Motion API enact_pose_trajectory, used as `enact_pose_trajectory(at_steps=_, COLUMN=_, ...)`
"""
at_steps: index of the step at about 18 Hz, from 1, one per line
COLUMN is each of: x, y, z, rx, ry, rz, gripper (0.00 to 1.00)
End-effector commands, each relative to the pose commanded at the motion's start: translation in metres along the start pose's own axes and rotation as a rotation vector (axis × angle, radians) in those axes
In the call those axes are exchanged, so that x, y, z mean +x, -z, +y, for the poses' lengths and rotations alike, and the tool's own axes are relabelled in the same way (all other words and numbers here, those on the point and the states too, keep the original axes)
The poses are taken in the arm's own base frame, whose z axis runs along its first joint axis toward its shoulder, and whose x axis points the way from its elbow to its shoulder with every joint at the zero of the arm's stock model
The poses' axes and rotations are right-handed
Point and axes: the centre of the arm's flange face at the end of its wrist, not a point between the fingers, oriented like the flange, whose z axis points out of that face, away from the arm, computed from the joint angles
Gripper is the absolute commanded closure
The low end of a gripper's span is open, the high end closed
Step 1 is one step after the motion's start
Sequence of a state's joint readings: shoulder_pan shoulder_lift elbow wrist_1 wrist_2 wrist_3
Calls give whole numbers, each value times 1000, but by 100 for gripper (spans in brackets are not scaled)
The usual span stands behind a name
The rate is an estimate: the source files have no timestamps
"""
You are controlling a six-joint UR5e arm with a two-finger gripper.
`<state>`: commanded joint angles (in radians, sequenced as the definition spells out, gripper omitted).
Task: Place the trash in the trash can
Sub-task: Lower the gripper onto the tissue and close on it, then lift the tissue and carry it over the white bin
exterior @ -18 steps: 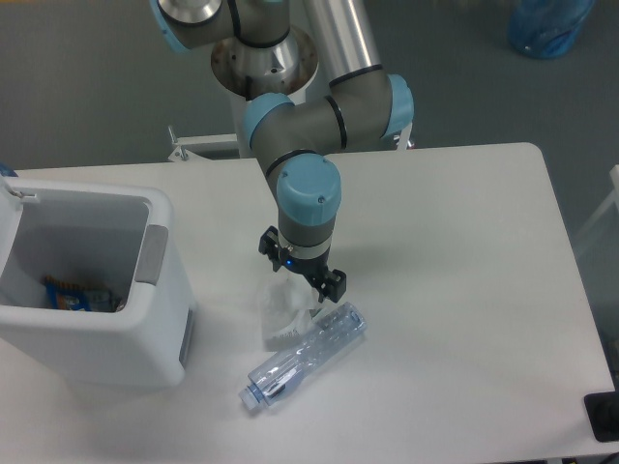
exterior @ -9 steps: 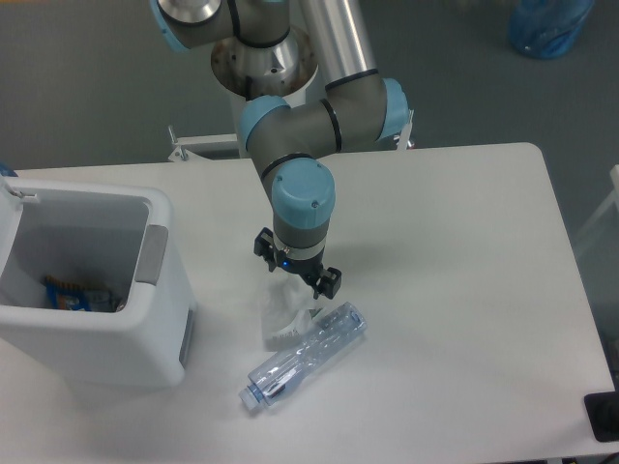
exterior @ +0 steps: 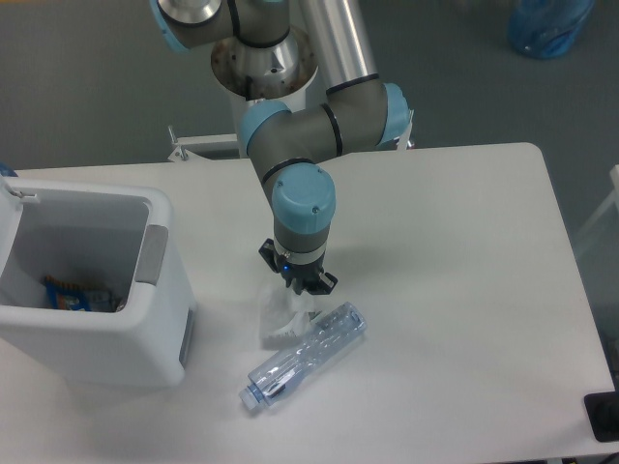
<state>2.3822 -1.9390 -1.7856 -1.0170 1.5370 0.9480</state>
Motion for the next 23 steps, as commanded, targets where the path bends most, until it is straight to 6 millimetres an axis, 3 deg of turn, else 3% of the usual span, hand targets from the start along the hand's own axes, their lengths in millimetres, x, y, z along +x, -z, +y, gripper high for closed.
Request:
enact_pose_trajectory(at_steps=4, x=-2, y=6, z=4, rx=-6, ry=5, rz=16, gripper=100)
enact_pose_trajectory(at_steps=6, x=-10, y=25, z=7, rx=26, ry=17, rz=9, gripper=100)
enact_pose_trajectory(at_steps=10, x=-18, y=70, z=-2, rx=159, ry=30, rz=36, gripper=100)
enact_pose_trajectory(at_steps=13, x=-8, y=105, z=-4, rx=248, ry=21, rz=24, gripper=100)
enact_pose_trajectory(at_steps=19, x=-12, y=193, z=-11, rx=534, ry=61, rz=48, gripper=100)
enact_pose_trajectory(at_steps=23, x=-15, y=231, z=-21, rx=627, ry=113, rz=58, gripper=100)
